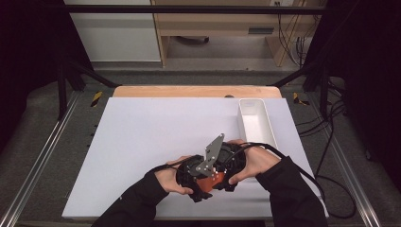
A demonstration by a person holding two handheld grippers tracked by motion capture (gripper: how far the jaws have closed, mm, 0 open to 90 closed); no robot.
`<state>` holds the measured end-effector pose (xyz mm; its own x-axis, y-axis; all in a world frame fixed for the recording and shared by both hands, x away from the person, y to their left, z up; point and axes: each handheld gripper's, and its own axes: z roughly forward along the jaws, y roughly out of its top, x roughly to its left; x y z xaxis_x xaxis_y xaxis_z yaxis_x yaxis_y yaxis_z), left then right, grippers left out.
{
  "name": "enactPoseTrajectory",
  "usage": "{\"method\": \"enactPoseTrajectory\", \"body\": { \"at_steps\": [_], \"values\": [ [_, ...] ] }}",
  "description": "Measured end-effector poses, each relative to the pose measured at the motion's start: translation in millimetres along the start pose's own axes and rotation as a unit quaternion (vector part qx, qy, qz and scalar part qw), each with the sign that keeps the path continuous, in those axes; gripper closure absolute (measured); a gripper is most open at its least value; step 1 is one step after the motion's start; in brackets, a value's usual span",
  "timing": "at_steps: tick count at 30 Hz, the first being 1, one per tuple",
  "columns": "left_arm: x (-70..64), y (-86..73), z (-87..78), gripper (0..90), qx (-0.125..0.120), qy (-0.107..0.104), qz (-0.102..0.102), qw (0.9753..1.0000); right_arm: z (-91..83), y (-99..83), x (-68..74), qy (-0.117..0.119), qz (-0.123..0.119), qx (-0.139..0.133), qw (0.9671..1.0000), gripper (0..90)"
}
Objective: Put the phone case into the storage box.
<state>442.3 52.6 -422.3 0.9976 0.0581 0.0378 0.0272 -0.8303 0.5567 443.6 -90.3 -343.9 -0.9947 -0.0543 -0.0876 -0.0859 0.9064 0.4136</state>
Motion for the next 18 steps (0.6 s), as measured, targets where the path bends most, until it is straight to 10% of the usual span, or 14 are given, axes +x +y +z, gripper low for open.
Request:
{"method": "enactPoseTrajectory", "body": {
  "at_steps": [18],
  "values": [
    [1.5, -2.1, -3.0, 15.7, -0.018, 0.018, 0.000, 0.9997, -3.3, 0.4, -1.4, -0.009, 0.013, -0.034, 0.9993, 10.3]
  ]
}}
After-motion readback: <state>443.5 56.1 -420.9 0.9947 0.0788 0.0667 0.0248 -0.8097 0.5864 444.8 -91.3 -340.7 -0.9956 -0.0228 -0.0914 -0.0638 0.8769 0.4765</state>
